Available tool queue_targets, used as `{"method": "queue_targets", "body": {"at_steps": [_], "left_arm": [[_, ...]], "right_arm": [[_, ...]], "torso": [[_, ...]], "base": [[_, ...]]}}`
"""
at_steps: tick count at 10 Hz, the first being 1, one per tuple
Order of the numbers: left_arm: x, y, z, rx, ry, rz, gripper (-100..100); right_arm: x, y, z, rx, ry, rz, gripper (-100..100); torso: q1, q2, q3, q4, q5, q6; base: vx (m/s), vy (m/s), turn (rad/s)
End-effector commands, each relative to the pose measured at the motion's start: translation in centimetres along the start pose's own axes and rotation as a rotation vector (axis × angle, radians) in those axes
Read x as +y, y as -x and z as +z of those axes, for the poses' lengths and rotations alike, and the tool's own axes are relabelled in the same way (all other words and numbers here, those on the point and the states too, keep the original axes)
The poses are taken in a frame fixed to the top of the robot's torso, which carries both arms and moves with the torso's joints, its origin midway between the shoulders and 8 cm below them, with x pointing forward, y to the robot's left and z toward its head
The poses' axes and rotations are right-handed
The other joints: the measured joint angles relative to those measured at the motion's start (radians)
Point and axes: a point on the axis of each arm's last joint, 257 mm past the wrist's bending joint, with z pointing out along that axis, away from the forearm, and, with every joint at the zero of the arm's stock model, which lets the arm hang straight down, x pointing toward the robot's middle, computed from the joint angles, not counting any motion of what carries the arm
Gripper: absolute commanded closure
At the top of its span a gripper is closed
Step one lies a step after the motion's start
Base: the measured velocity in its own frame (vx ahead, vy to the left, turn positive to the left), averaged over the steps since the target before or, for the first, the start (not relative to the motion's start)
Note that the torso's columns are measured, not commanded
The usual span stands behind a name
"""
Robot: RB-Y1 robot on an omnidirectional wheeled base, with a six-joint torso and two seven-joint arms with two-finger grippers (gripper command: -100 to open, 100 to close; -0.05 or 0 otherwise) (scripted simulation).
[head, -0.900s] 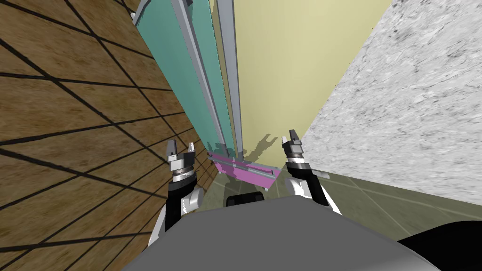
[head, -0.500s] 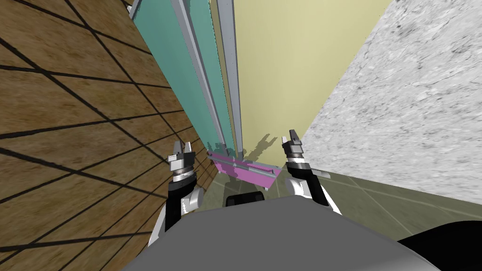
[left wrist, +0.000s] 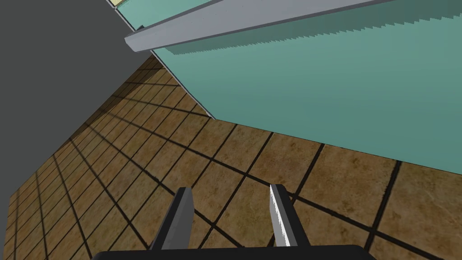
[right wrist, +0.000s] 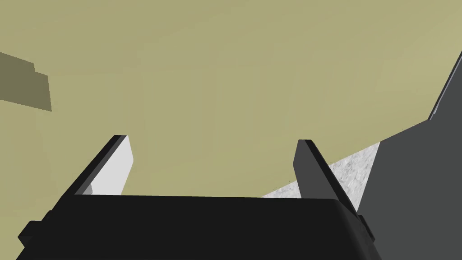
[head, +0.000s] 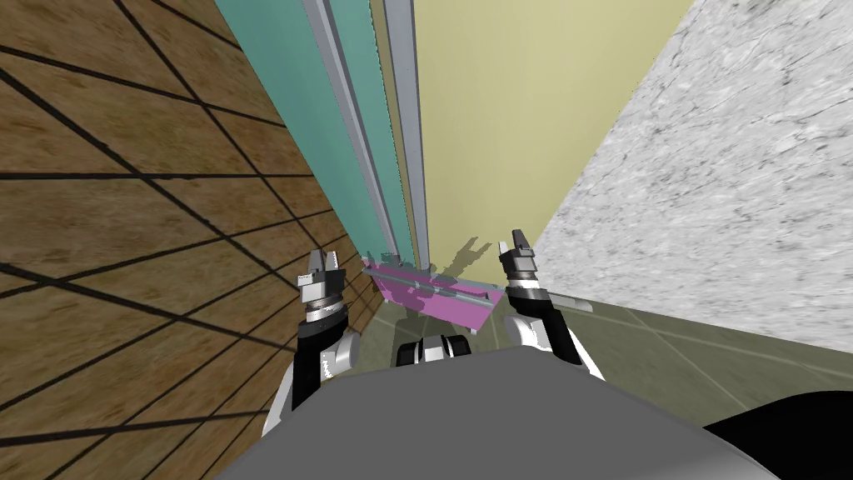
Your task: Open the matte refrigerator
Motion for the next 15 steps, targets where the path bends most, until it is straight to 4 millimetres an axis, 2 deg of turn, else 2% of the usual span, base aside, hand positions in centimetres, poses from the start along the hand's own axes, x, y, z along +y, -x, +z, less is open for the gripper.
{"method": "queue_targets", "body": {"at_steps": [1,3,5,14,15], "left_arm": [[0.0,0.0,0.0,0.000,0.000,0.000,0],[0.0,0.0,0.0,0.000,0.001,0.000,0],[0.0,0.0,0.0,0.000,0.001,0.000,0],[0.0,0.0,0.0,0.000,0.001,0.000,0],[0.0,0.0,0.0,0.000,0.001,0.000,0]], "right_arm": [[-0.3,-0.9,0.1,0.039,0.012,-0.053,-100],[-0.8,-2.0,0.2,0.075,0.028,-0.122,-100],[-1.4,-3.3,0.3,0.111,0.051,-0.194,-100],[-3.1,-6.8,0.2,0.188,0.123,-0.438,-100],[-3.6,-7.8,0.0,0.209,0.144,-0.482,-100]], "torso": [[0.000,0.074,-0.148,0.074,0.000,0.000],[0.002,0.117,-0.236,0.117,0.001,0.000],[0.002,0.120,-0.241,0.120,0.001,0.000],[0.001,0.120,-0.241,0.121,0.000,0.000],[0.000,0.120,-0.242,0.121,0.000,0.000]], "base": [[0.005,0.025,-0.063],[0.003,0.055,-0.067],[-0.002,0.084,-0.086],[0.003,0.050,-0.062],[0.010,0.069,-0.084]]}}
